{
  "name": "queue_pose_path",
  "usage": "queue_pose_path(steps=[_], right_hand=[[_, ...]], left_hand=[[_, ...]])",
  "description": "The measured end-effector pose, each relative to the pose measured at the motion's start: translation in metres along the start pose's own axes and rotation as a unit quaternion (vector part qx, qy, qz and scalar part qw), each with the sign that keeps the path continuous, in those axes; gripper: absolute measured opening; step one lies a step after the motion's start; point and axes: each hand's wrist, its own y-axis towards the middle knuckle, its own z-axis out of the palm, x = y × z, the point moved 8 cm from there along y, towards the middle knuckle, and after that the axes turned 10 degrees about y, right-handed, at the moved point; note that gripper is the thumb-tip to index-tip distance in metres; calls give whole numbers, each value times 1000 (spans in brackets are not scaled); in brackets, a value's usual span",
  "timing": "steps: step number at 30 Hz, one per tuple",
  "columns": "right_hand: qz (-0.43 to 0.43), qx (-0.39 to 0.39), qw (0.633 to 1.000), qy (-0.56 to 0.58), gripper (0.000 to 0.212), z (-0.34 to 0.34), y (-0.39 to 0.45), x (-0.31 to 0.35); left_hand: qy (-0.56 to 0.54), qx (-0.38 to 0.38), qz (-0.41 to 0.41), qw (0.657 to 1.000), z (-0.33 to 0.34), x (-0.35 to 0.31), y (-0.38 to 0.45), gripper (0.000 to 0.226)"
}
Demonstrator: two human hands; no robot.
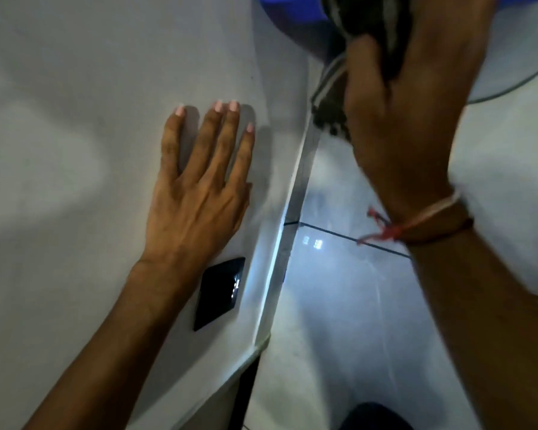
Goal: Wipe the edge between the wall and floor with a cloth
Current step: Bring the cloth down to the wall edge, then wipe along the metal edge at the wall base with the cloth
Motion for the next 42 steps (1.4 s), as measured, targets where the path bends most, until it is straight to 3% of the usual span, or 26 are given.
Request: queue_pose_path(steps=[1, 3, 4, 6, 7, 8, 10, 13, 15, 17, 21, 25, 30, 33, 35, 38, 42], right_hand=[[86, -43, 989, 112, 42, -5, -25, -32], [275, -92, 910, 297, 53, 0, -77, -88], [362, -124, 851, 359, 53, 5, -106, -122], [539, -164, 687, 459, 39, 35, -171, -183], [593, -175, 669, 413, 30, 40, -192, -204], [606, -179, 681, 371, 25, 44, -207, -223], [598, -113, 756, 241, 27, 60, -224, -236], [536, 34, 840, 73, 38, 82, -246, -223], [526, 109, 840, -79, 53, 78, -280, -205], [510, 142, 835, -150, 53, 66, -302, -190], [459, 164, 865, -121, 58, 78, -257, -216], [386, 202, 894, -105, 53, 96, -217, -236], [429, 256, 863, -77, 60, 79, -284, -196], [352, 276, 884, -134, 56, 98, -205, -227], [305, 250, 908, -140, 53, 110, -125, -261], [341, 194, 916, -86, 52, 122, -51, -301], [340, 123, 931, -57, 52, 123, -84, -278]], left_hand=[[20, -15, -16, 1000, 3, -1, 3, 64], [44, -42, -31, 998, 11, -11, 8, 65], [55, -41, -17, 998, 17, -21, 14, 66], [31, -23, -17, 999, 22, -25, 19, 71], [31, -18, -19, 999, 25, -29, 21, 73], [39, -9, -8, 999, 29, -35, 24, 74], [52, -1, 4, 999, 30, -38, 30, 77], [84, 28, 20, 996, 39, -48, 38, 76], [69, 52, 11, 996, 46, -50, 41, 68], [62, 64, 23, 996, 50, -53, 41, 67], [110, 42, 72, 990, 48, -57, 40, 72], [127, 66, 90, 986, 46, -59, 45, 73], [125, 86, 95, 984, 49, -58, 51, 80], [120, 91, 90, 985, 48, -53, 64, 86], [128, 88, 84, 984, 46, -49, 78, 91], [125, 84, 81, 985, 45, -45, 94, 88], [113, 68, 80, 988, 45, -45, 98, 81]])
